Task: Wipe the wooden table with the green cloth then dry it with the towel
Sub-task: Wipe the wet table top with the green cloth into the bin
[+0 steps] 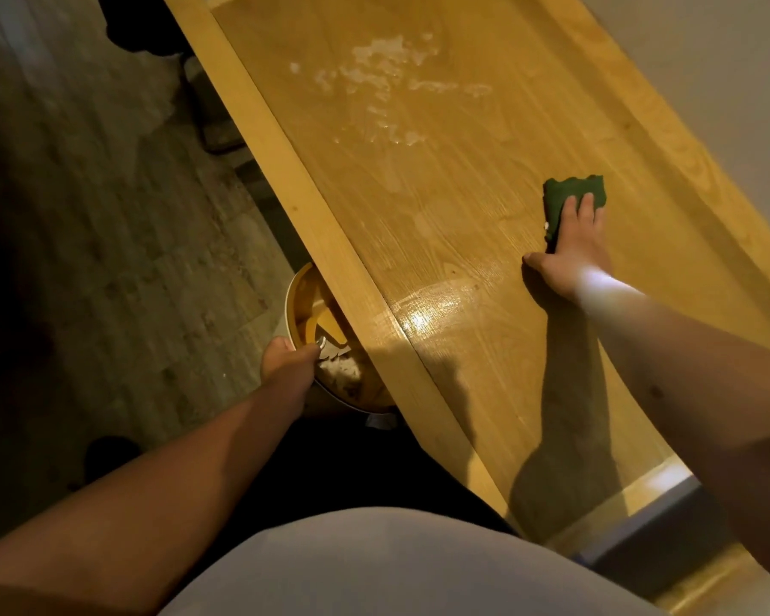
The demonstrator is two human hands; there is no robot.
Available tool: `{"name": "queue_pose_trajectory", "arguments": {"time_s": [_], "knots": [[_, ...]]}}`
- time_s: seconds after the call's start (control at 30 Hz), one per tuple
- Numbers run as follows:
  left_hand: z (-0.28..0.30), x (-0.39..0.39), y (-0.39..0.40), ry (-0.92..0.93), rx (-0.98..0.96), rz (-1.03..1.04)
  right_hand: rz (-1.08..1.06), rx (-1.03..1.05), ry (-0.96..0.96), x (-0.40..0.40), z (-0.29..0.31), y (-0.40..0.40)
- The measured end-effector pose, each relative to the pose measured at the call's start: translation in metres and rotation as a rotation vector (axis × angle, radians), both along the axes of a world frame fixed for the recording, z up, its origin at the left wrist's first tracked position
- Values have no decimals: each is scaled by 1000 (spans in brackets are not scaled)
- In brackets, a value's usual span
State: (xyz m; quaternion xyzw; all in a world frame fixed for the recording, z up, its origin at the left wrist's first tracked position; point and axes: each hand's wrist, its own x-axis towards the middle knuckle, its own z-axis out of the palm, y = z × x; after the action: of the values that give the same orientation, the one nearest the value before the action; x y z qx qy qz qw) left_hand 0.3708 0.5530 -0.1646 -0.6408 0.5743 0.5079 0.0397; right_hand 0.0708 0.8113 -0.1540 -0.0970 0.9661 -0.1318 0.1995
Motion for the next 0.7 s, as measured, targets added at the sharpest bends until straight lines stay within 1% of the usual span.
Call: {"name": "queue_pose_trajectory", "arguments": {"time_s": [0.07, 0.23, 0.37, 0.53, 0.63, 0.7], "knots": [[1, -3, -4, 3, -27, 2, 50, -8, -9, 4, 1, -15], [0, -8, -14, 30, -49, 25, 124, -136, -58, 20, 1, -46], [0, -10, -25, 41, -76, 35, 203, -188, -56, 34, 0, -68], [3, -14, -32, 8, -108, 25, 296, -257, -62, 57, 2, -99], [4, -16, -36, -10, -92, 40, 376, -268, -49, 73, 2, -117], [4, -16, -37, 12, -67, 59, 437, -256, -35, 84, 1, -127]]}}
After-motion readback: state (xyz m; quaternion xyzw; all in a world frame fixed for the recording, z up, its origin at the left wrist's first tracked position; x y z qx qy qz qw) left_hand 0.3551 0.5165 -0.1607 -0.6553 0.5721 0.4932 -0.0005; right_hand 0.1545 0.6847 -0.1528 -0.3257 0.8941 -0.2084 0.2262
